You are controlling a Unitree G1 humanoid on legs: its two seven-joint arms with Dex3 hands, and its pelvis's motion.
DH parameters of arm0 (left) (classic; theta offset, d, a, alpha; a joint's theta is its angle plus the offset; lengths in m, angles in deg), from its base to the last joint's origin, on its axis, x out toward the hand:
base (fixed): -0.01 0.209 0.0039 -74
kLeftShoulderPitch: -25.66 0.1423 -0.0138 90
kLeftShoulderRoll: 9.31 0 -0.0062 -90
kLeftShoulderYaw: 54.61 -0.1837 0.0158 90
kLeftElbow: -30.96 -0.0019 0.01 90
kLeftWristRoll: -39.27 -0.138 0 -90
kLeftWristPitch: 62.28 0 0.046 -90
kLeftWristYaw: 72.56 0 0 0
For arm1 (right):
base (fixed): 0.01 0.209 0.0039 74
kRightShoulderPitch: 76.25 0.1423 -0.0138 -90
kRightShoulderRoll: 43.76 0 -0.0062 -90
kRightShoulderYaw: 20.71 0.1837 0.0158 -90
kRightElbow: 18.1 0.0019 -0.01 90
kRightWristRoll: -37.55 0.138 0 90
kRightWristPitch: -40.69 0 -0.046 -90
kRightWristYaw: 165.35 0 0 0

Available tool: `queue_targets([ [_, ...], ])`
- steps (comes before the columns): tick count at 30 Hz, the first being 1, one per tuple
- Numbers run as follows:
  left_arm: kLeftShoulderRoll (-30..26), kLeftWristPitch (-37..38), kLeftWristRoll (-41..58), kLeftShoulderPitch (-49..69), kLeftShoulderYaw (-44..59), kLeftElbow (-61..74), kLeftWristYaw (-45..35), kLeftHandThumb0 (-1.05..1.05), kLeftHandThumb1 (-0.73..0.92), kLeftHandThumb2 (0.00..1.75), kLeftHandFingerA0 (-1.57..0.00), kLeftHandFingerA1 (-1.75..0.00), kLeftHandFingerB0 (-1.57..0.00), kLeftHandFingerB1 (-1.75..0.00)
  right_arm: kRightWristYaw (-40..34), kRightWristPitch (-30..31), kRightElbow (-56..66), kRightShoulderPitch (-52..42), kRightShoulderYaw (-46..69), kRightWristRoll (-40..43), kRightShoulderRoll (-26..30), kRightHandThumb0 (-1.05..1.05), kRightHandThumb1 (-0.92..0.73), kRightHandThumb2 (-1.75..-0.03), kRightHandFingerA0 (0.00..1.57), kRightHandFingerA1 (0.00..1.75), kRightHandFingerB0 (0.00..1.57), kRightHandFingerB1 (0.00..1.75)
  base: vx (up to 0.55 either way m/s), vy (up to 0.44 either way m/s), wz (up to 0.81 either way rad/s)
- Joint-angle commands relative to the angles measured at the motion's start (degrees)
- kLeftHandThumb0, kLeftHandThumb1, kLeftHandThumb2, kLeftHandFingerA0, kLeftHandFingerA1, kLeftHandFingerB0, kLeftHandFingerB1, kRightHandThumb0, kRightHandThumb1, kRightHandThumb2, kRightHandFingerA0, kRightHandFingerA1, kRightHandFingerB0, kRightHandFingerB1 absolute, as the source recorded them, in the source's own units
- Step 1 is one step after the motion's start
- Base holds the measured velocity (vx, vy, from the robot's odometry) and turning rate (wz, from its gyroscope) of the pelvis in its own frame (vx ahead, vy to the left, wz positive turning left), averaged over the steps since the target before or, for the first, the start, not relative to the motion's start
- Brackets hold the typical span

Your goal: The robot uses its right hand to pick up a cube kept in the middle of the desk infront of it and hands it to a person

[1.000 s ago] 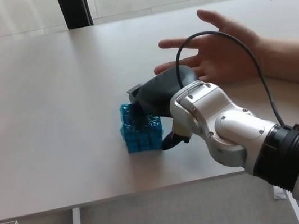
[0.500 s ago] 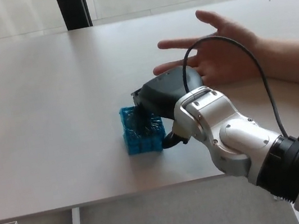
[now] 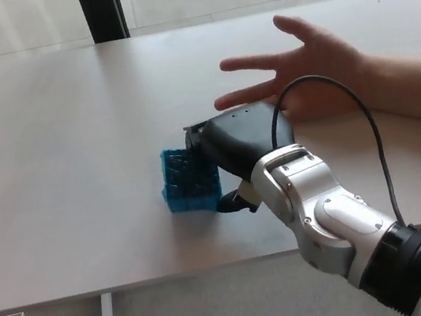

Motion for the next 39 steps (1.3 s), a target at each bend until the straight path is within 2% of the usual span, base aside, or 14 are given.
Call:
queue_targets([
  [1, -0.6, 0.9, 1.2, 0.9, 1.3, 0.1, -1.0, -0.83, 0.92, 0.70, -0.36, -0.50, -0.37, -0.37, -16.2, 0.9, -2.8, -6.9, 4.3, 0.9, -2.3, -0.34, -0.65, -0.72, 0.96, 1.75, 0.83, 1.11, 0.00, 0.000, 0.00],
  [2, -0.6, 1.0, 1.2, 1.0, 1.4, 0.1, -0.8, -0.78, 0.75, 1.17, -0.37, -0.59, -0.26, -0.48, -18.2, 1.0, -2.6, -7.7, 5.0, 0.8, -2.6, -0.44, -0.51, -0.96, 1.26, 1.40, 0.79, 0.86, 0.00, 0.000, 0.00],
  [4, -0.5, 1.1, 1.2, 1.4, 1.7, 0.0, -0.8, -0.83, 0.92, 0.70, -0.40, -0.48, -0.41, -0.37, -19.1, 1.2, -2.2, -8.6, 5.7, 0.8, -3.0, -0.44, -0.47, -0.92, 1.27, 1.42, 0.81, 0.83, 0.00, 0.000, 0.00],
  [6, -0.5, 1.4, 1.8, 1.9, 2.3, 0.2, -1.3, -0.76, 0.74, 1.16, -0.36, -0.59, -0.26, -0.49, -20.1, 0.9, -1.6, -9.5, 6.9, 1.5, -3.2, -0.42, -0.52, -0.96, 1.25, 1.39, 0.78, 1.00, 0.00, 0.000, 0.00],
  [7, -0.4, 1.0, 2.2, 1.9, 2.7, 0.2, -1.3, -0.81, 0.92, 0.69, -0.40, -0.47, -0.40, -0.38, -21.6, 0.3, -1.8, -9.8, 7.4, 1.4, -3.2, -0.41, -0.66, -0.65, 0.96, 1.75, 0.79, 1.01, 0.00, 0.000, 0.00],
  [8, -0.3, 1.0, 2.0, 1.9, 2.6, 0.1, -1.2, -0.75, 0.74, 1.16, -0.37, -0.59, -0.25, -0.48, -21.7, 0.5, -1.7, -9.9, 7.8, 1.4, -3.3, -0.43, -0.50, -0.94, 1.25, 1.38, 0.79, 1.02, 0.00, 0.000, 0.00],
  [12, -0.2, 0.7, 1.0, 1.9, 1.9, -0.2, -0.8, -0.84, 0.92, 0.70, -0.41, -0.49, -0.44, -0.37, -24.8, -1.5, -2.1, -10.1, 10.7, 2.9, -4.2, -0.40, -0.67, -0.65, 0.94, 1.74, 0.80, 1.01, 0.00, 0.000, 0.00],
  [13, -0.3, 0.6, 1.2, 1.9, 2.1, -0.1, -1.0, -0.84, 0.92, 0.72, -0.40, -0.50, -0.43, -0.38, -25.3, -1.6, -1.7, -10.1, 11.1, 2.9, -4.2, -0.40, -0.50, -0.96, 1.23, 1.36, 0.81, 0.96, 0.00, 0.000, 0.00],
  [17, -0.3, 0.8, 0.9, 2.0, 1.9, -0.1, -1.2, -0.86, 0.81, 1.21, -0.31, -0.56, -0.35, -0.50, -28.0, -3.6, -0.9, -10.8, 12.7, 3.0, -4.4, -0.40, -0.61, -0.64, 0.95, 1.70, 0.86, 0.85, 0.00, 0.000, 0.00],
  [19, -0.3, 0.6, 1.1, 2.0, 2.1, -0.1, -1.3, -0.85, 0.92, 0.72, -0.33, -0.47, -0.39, -0.37, -28.4, -4.1, -0.5, -11.3, 13.2, 3.0, -4.3, -0.38, -0.63, -0.58, 0.97, 1.68, 0.87, 0.81, 0.00, 0.000, 0.00],
  [20, -0.2, 0.6, 1.3, 2.0, 2.2, 0.0, -1.0, -0.85, 0.79, 1.19, -0.28, -0.55, -0.36, -0.51, -28.7, -4.5, -0.5, -11.4, 13.3, 3.0, -4.2, -0.40, -0.61, -0.63, 0.94, 1.72, 0.86, 0.88, 0.00, 0.000, 0.00],
  [25, -0.2, 0.2, 1.4, 1.8, 2.4, 0.0, -1.2, -0.88, 0.80, 1.21, -0.30, -0.56, -0.35, -0.50, -30.0, -6.2, -0.4, -11.9, 13.9, 2.8, -4.1, -0.41, -0.59, -0.63, 0.95, 1.70, 0.88, 0.84, 0.00, 0.000, 0.00],
  [28, 0.1, 0.1, 2.1, 1.8, 3.3, 0.0, -1.5, -0.86, 0.92, 0.71, -0.39, -0.52, -0.41, -0.38, -30.0, -6.8, 0.1, -11.9, 14.1, 2.8, -4.0, -0.40, -0.60, -0.64, 0.96, 1.69, 0.88, 0.82, 0.00, 0.000, 0.00],
  [39, 0.2, 0.3, 2.2, 2.0, 4.1, 0.0, -1.4, -0.87, 0.92, 0.72, -0.43, -0.56, -0.42, -0.38, -27.2, -6.9, 3.9, -10.0, 14.8, 3.1, -3.1, -0.38, -0.66, -0.66, 0.90, 1.69, 0.88, 0.79, 0.00, 0.000, 0.00],
])
